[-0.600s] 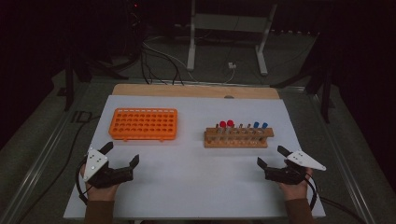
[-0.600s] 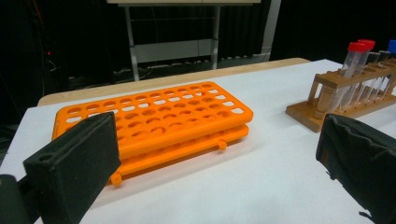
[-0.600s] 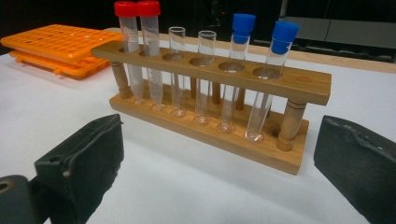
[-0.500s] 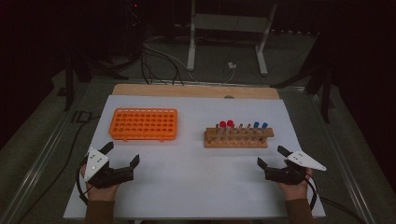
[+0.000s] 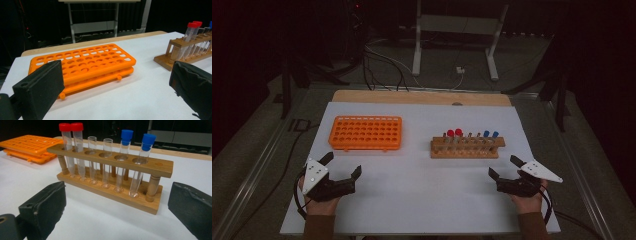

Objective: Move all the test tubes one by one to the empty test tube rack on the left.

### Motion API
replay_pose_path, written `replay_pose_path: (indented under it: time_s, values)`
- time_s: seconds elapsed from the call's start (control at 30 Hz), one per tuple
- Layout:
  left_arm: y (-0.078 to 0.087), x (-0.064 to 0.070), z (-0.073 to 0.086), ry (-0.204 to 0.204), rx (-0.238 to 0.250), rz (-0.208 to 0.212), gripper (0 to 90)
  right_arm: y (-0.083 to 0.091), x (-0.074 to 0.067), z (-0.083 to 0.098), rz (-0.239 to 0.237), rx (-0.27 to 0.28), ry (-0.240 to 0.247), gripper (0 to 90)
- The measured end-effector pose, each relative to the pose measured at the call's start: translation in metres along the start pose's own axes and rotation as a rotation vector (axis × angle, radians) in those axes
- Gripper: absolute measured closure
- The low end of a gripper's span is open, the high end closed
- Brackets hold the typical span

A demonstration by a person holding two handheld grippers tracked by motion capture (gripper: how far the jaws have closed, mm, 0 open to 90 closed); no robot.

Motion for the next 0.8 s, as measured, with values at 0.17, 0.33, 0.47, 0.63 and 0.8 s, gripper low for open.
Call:
replay_pose_path:
  time_s: [0.17, 0.33, 0.47, 0.63, 0.8]
  values:
    - [0.000, -0.001, 0.000, 0.009, 0.000, -0.007, 0.0, 0.000, 0.002, -0.004, 0.002, -0.001, -0.008, 2.1]
    - [0.000, -0.003, 0.001, 0.027, 0.005, -0.014, 0.0, 0.001, 0.004, -0.016, 0.002, 0.005, -0.008, 2.1]
    - [0.000, -0.004, 0.002, 0.033, 0.003, -0.017, 0.0, -0.001, 0.008, -0.028, -0.001, 0.008, -0.015, 3.4]
    - [0.000, -0.004, 0.002, 0.032, -0.001, -0.013, 0.0, -0.005, 0.015, -0.044, -0.002, 0.007, -0.022, 7.0]
    - [-0.001, -0.003, 0.002, 0.032, -0.005, -0.012, 0.0, -0.011, 0.025, -0.055, 0.006, -0.017, -0.044, 18.9]
Point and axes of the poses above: each handheld gripper's, and its own axes: y roughly backward along the jaws, z roughly out of its underside, x roughly to its right, the point moved 6 cm from there along -y, roughly forward along the jaws, and after that the axes turned 5 degrees about -x, right-handed, at the moved point
